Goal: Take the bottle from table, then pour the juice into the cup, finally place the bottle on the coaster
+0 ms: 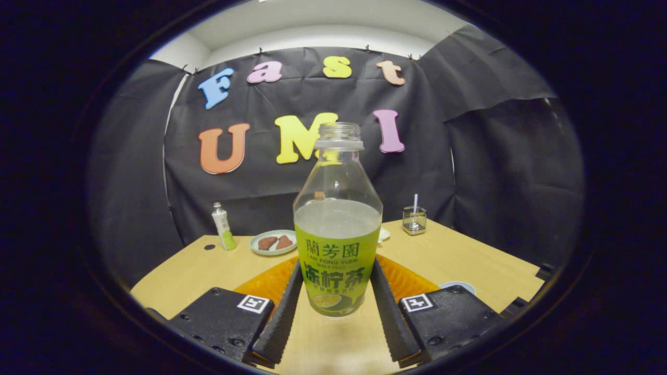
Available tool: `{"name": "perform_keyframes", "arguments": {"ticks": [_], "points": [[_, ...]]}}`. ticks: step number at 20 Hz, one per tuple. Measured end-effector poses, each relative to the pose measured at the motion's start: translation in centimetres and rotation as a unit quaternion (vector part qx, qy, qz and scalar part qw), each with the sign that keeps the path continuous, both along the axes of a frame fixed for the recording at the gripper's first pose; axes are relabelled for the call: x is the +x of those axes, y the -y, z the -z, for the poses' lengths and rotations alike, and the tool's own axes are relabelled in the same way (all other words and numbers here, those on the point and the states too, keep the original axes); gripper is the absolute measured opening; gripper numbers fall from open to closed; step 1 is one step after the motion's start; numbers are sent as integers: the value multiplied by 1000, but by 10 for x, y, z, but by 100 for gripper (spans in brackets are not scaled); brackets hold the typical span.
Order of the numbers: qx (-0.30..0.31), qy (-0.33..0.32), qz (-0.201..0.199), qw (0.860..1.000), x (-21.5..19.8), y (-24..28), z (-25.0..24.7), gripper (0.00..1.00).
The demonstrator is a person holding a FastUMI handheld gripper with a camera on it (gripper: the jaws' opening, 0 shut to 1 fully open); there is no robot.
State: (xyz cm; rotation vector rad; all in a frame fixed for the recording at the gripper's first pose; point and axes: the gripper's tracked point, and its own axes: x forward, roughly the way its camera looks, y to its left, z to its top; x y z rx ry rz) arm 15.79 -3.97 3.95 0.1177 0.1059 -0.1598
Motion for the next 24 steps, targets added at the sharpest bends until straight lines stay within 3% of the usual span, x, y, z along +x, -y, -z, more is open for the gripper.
{"name": "perform_keyframes", "arguments": {"ticks": [14,24], "points": [[3,-28,4,1000,85,13,45,78],[-12,-61,0,998,118,12,72,79]]}}
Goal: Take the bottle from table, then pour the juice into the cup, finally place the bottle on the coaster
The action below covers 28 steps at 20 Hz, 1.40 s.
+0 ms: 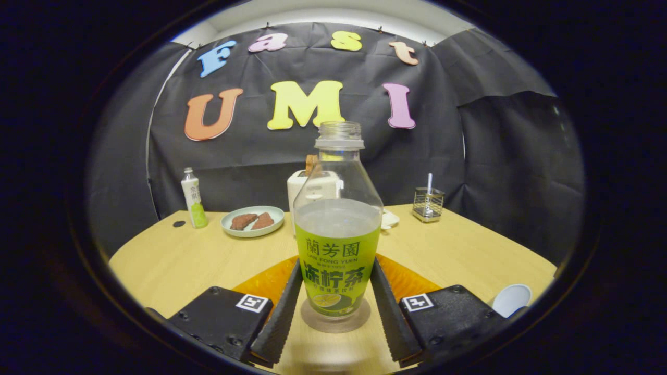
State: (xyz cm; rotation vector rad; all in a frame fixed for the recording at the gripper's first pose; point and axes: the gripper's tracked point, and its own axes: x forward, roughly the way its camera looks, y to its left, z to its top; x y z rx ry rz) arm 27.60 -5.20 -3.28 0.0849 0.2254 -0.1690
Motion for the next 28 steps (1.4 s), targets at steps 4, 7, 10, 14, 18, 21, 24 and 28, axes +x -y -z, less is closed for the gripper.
{"name": "perform_keyframes", "arguments": {"ticks": [4,7,10,14,18,21,24,28], "points": [[-4,-9,-2,1000,4,-1,8,79],[-3,-19,-3,1000,3,-2,19,80],[-5,-21,-2,1000,4,1,20,80],[-8,-27,3,1000,4,3,22,83],[-9,-32,2,999,0,1,21,92],[-10,-26,1,1000,-9,2,14,100],[-18,-23,-1,1000,-24,5,8,100],[-28,-11,3,1000,-61,9,-12,100]]}}
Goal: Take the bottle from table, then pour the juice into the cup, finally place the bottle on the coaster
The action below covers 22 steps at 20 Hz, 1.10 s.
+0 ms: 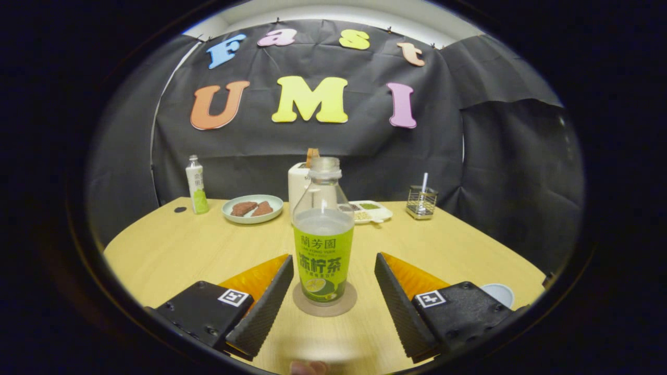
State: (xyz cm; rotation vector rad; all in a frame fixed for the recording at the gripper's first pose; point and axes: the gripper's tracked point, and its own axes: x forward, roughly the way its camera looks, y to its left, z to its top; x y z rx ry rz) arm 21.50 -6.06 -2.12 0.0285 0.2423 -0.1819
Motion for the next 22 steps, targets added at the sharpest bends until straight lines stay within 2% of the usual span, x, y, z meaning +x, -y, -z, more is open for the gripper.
{"name": "perform_keyframes", "arguments": {"ticks": [3,6,11,16,22], "points": [[-5,24,-1,1000,-36,-2,-27,100],[10,56,-19,998,-70,-11,-53,100],[5,87,-19,996,-125,-10,-76,100],[0,110,-21,994,-166,-8,-78,100],[3,127,-39,991,-194,-8,-64,100]]}}
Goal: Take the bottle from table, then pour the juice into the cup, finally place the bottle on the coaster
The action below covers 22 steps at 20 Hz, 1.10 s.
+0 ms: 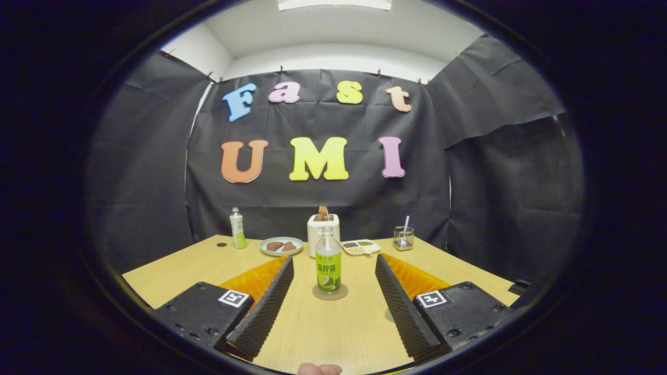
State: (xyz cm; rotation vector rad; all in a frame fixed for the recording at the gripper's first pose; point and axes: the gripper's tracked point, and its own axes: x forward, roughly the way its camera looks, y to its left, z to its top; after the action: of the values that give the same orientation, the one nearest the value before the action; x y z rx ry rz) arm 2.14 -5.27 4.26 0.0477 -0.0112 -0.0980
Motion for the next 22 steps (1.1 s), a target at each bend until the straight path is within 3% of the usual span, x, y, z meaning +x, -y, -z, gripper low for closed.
{"name": "perform_keyframes", "arguments": {"ticks": [22], "points": [[0,18,18,1000,-21,5,16,100]]}}
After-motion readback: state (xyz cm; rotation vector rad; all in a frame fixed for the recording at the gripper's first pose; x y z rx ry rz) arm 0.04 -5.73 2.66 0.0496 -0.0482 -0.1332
